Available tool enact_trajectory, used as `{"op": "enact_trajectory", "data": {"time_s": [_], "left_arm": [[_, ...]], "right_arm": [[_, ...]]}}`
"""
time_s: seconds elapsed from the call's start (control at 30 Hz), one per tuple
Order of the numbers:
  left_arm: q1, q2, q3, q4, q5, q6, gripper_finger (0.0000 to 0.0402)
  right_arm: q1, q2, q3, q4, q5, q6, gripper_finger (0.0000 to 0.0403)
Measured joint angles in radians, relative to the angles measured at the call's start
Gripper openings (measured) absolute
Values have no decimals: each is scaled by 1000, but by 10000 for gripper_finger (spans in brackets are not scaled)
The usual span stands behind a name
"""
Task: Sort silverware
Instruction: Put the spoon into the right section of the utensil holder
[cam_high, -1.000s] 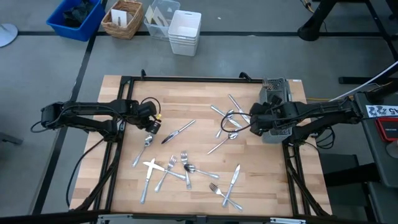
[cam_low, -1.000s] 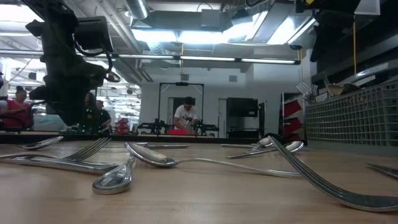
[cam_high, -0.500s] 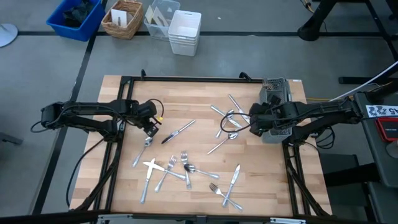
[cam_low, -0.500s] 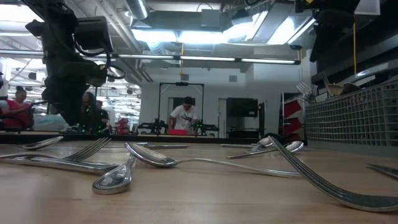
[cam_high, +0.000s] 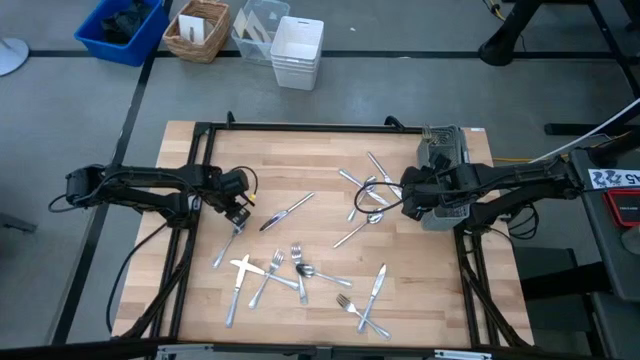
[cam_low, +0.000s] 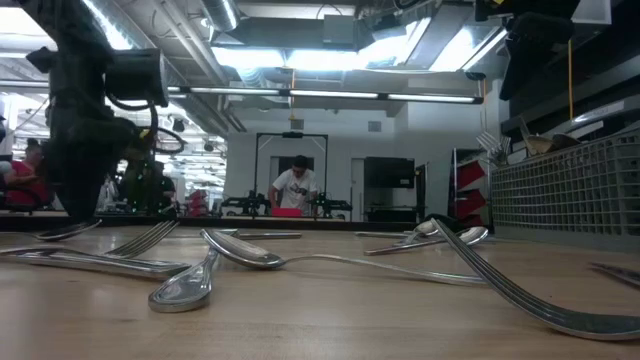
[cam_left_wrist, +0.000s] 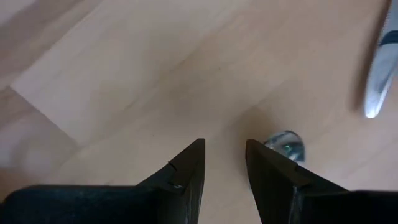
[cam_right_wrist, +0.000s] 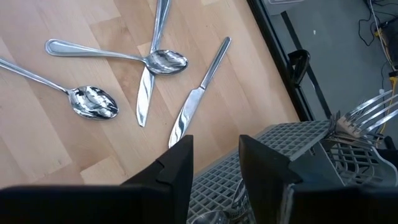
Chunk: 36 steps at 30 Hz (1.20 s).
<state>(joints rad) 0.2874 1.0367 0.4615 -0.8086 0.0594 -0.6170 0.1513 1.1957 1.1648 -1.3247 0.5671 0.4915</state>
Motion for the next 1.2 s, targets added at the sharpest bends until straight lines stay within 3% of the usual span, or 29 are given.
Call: {"op": "enact_trajectory", "data": {"time_s": [0.17,0.53,0.9,1.2], "left_arm": [[0,0,-33,70,4,14,109],[2,-8,-36,64,18,-35,109],[-2,-150,-36,61,34,-11,109],[-73,-105,-36,59,42,53,109]], "right_arm": [[0,0,0,0,-1,0,131],[0,0,0,0,-1,0,131],[0,0,0,1,-1,0,131],[0,0,0,1,-3,0,131]]}}
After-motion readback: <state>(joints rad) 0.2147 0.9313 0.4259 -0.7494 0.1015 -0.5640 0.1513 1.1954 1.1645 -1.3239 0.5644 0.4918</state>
